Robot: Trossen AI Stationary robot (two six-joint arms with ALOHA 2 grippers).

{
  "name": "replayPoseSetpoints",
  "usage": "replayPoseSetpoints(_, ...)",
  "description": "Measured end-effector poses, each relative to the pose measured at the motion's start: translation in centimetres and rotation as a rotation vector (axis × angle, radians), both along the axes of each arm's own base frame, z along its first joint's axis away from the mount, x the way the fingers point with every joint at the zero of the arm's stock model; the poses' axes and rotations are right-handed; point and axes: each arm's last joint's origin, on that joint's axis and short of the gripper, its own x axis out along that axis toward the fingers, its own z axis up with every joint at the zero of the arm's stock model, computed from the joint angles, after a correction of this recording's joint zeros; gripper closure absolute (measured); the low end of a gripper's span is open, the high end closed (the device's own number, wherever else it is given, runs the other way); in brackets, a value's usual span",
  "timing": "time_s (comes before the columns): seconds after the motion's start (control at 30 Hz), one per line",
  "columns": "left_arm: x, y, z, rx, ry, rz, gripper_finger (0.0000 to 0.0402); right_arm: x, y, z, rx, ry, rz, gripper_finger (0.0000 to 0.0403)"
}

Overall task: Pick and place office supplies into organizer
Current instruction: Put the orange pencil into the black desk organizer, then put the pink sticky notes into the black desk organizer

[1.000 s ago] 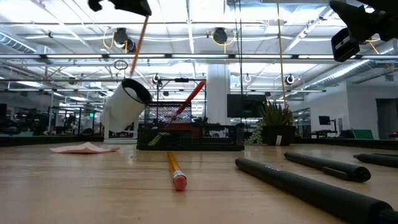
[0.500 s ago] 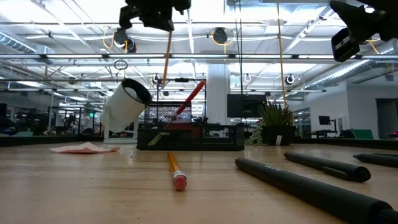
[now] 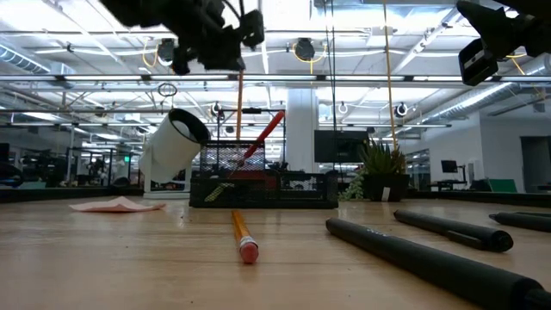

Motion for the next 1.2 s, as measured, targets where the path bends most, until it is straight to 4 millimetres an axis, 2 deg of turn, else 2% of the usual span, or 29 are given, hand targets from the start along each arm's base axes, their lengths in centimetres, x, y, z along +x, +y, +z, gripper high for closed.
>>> replayPoseSetpoints(0.43,-1.6,-0.4,-3.5,-0.012,-0.002,-0.063,0.0376,0.0,0.0,0.0,0.0,0.0,0.0,0.0314)
replayPoseSetpoints(0.77,-2.1,-0.4,-4.7,-0.018,0.023,-0.094,0.0372,0.0,0.0,0.0,0.0,0.0,0.0,0.0314)
replayPoseSetpoints(0.9,-2.1,-0.5,-4.8,-0.006,0.054,-0.126,0.0339,0.0,0.0,0.0,0.0,0.0,0.0,0.0314)
replayPoseSetpoints(1.2,-2.0,-0.7,-4.8,0.001,0.07,-0.178,0.0219,0.0,0.0,0.0,0.0,0.0,0.0,0.0314)
